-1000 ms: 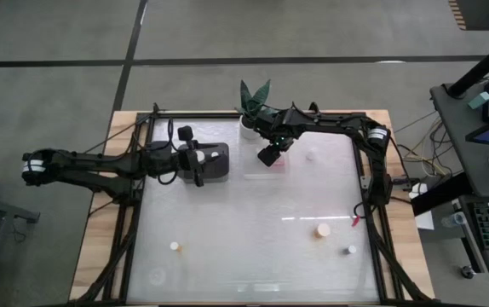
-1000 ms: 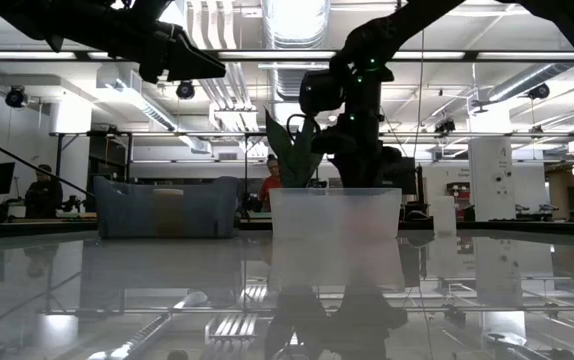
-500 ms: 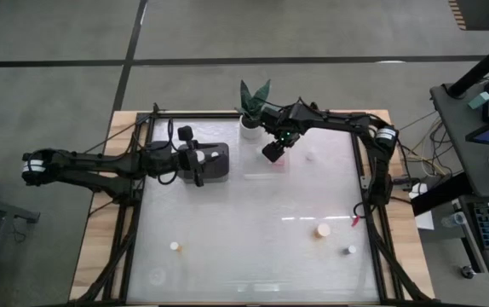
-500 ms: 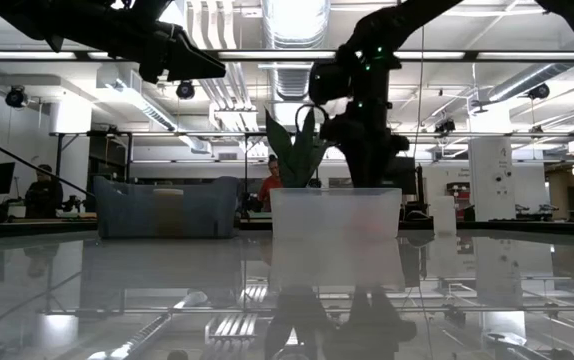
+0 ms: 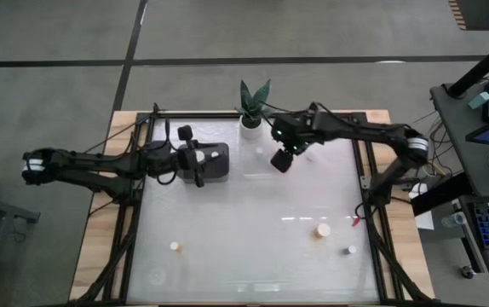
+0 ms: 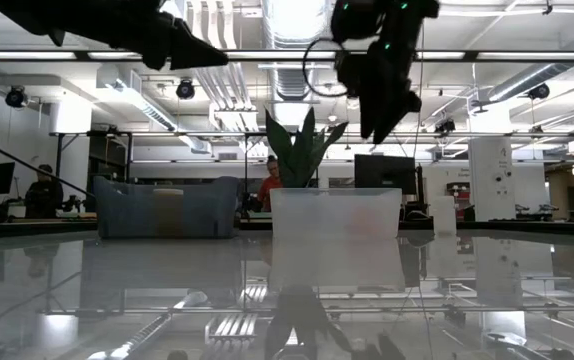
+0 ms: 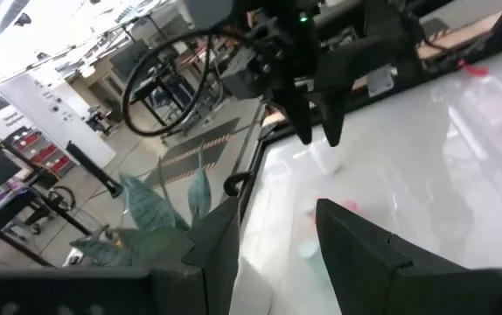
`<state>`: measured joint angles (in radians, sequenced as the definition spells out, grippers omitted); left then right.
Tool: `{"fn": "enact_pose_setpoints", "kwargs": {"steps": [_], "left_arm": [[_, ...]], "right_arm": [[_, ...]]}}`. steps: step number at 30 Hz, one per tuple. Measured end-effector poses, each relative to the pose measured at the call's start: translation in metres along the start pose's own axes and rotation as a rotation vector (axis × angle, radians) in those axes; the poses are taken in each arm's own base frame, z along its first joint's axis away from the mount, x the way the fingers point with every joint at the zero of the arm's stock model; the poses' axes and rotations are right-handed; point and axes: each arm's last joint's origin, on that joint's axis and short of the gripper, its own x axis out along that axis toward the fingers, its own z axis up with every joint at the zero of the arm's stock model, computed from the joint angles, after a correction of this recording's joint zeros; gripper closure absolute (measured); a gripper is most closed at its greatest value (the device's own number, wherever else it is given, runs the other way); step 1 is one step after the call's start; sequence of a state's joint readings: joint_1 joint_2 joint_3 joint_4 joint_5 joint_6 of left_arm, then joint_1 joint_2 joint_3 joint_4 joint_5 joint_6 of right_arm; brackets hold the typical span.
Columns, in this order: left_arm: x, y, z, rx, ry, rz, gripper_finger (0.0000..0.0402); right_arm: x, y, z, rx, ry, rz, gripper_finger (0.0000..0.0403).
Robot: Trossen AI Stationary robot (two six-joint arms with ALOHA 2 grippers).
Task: Pick and place medicine bottles into bin by pill shape (circle, oval)
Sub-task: Put the small orange tablet bottle into the transparent bin
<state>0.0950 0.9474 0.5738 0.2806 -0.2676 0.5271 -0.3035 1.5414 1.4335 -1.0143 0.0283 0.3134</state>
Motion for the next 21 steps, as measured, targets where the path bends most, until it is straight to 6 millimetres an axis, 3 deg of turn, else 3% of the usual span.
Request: {"fn": "enact_pose_setpoints", "kwargs": {"steps": [9, 15, 21], "left_arm": [[-0.005, -0.008, 0.019, -0.168, -0.089, -0.048, 0.0265], [-0.007, -0.019, 0.023, -0.359, -0.095, -0.113, 0.0265], [-0.013, -0.033, 0.030, -0.528, -0.086, -0.199, 0.0265]], "right_arm": [[-0.016, 0.014, -0.053, -0.129, -0.263, 0.133, 0.0200], [-0.012, 0.014, -0.083, -0.232, -0.408, 0.195, 0.0200], [-0.004, 0.017, -0.100, -0.307, -0.524, 0.244, 0.0200]]}}
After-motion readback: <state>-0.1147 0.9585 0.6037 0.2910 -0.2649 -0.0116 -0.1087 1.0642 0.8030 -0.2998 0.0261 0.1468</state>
